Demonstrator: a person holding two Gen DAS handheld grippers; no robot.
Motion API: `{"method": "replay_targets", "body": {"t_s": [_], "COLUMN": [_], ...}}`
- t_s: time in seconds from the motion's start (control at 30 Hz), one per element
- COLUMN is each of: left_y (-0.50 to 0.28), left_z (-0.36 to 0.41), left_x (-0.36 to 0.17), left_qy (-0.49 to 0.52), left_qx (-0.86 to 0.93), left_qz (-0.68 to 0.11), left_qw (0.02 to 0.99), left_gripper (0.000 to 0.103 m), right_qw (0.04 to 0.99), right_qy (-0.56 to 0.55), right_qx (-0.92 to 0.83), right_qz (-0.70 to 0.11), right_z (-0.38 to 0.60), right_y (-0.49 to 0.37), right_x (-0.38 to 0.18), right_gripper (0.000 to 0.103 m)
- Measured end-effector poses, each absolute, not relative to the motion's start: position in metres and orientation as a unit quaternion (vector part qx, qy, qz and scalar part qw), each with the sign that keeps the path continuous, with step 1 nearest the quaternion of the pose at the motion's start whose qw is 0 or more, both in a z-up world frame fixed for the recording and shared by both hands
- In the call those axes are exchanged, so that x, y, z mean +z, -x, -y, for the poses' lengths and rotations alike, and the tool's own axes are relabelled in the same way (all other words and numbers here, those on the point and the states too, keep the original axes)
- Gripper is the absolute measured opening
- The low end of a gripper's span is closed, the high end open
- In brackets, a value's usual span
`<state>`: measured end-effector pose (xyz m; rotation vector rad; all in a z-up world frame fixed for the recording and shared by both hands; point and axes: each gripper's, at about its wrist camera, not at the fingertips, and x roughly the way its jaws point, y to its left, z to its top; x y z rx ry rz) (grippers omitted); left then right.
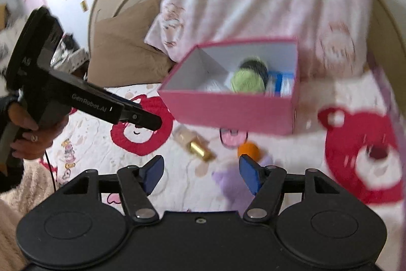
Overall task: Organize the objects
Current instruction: 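Move the left tool down to the purple plush toy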
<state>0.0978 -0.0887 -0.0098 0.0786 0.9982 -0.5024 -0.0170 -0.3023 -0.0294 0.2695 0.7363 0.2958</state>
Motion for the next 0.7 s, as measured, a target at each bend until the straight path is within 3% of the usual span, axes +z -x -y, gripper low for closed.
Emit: {"method": "replay_targets", "body": {"t_s": [0.4, 0.7], "left_y": [-0.101, -0.120], "left_z": [0.123, 0.152], "left_x": [-0.077, -0.115], "left_qy": [-0.068, -0.059], "left_qx": [-0.269, -0.305], "left_qz": [-0.470, -0.467], "left_qw": [0.838, 0.828], "left_gripper": [0.065, 0.065], "right_qw": [0.862, 0.870], "right_qy": [-0.263, -0.279], "right_qx": [0.090, 0.044], "right_qz": [-0.425, -0.403], "right_z": [0.305, 0.298], "right_y": [0.018, 0.012], "right_x": [-0.134, -0.150], "right_gripper": [0.070, 0.070]}}
